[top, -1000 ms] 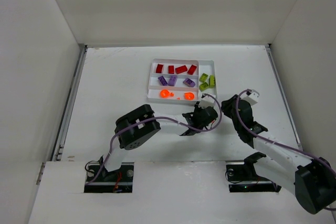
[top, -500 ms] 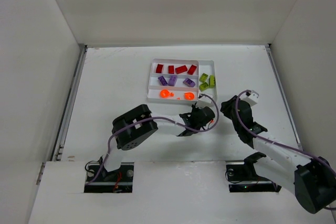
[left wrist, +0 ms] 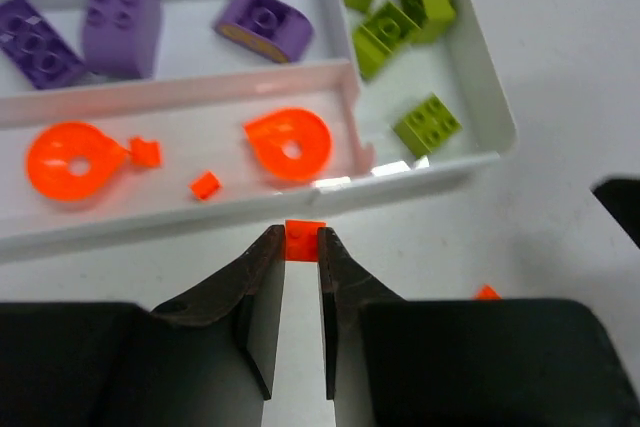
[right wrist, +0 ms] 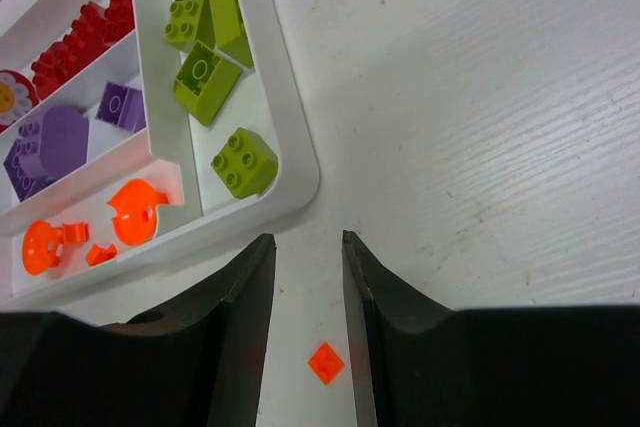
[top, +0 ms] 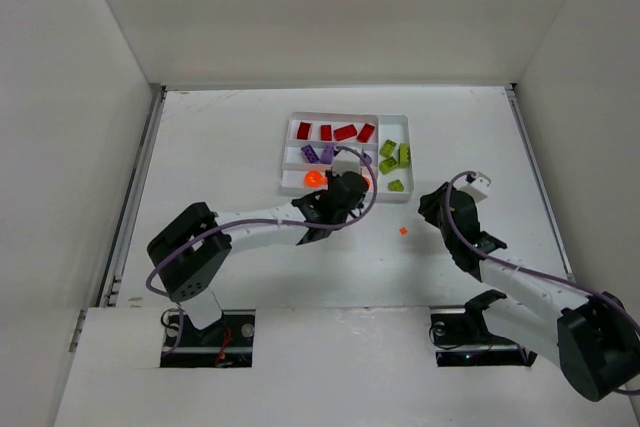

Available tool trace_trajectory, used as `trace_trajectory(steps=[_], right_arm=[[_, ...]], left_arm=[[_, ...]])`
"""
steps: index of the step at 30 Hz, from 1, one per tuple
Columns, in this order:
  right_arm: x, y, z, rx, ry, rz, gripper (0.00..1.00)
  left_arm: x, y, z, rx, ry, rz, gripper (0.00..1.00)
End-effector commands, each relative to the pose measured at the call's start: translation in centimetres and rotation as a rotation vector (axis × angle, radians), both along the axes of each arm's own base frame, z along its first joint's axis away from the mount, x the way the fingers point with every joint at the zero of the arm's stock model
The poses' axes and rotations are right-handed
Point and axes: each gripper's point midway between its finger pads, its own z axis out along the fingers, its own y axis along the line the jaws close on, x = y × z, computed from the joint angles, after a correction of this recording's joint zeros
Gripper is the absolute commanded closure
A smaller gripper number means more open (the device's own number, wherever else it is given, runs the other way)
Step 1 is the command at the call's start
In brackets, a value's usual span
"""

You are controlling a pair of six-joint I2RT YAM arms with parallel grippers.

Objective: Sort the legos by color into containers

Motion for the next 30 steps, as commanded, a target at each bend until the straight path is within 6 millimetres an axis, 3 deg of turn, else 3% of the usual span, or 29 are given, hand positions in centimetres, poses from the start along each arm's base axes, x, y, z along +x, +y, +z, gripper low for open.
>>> trace_trajectory(steps=[1,5,9,13,16,21,25,28,30], right_arm=[[1.0,0.6,1.3,0.028,-0.05,0.003,0.61],[1.0,0.7,1.2,0.017,-0.046,0.006,0.61],[1.1,0.9,1.1,0.007,-0.042,0.016,0.62],[1.1,1.0,0.9,0.0,-0.036,0.018,0.61],[1.2,1.3,0.8,-0.009,-0.03,0.028,0.61],[1.2,2.0,0.1,-0.042,0.01,0.055,0.73],[0.0,3.3,-1.4,-0.087,0.093,0.096,0.82],[-1.8,5.0,-2.5,-0.092,0.146,0.146,0.79],[-2.4,5.3,-2.4,-0.103,0.163,0.148,0.66]], left_arm=[[3.6,2.8,1.1,-0.011,-0.026,0.083,0.85],[6.9,3.7,0.9,-0.04,-0.02,0.116,0.83],[8.8,3.9,-0.1,-0.032,-0.009,0.129,0.77],[9.4,4.2,-0.9,-0.02,0.006,0.134,0.66],[9.1,4.7,-0.5,-0.024,-0.004,0.144,0.64],[6.9,6.0,1.5,-0.068,-0.027,0.135,0.64],[3.9,7.6,1.4,-0.103,-0.022,0.121,0.64],[1.8,9.1,0.7,-0.12,-0.018,0.119,0.64],[1.0,9.7,0.7,-0.142,-0.03,0.114,0.63]])
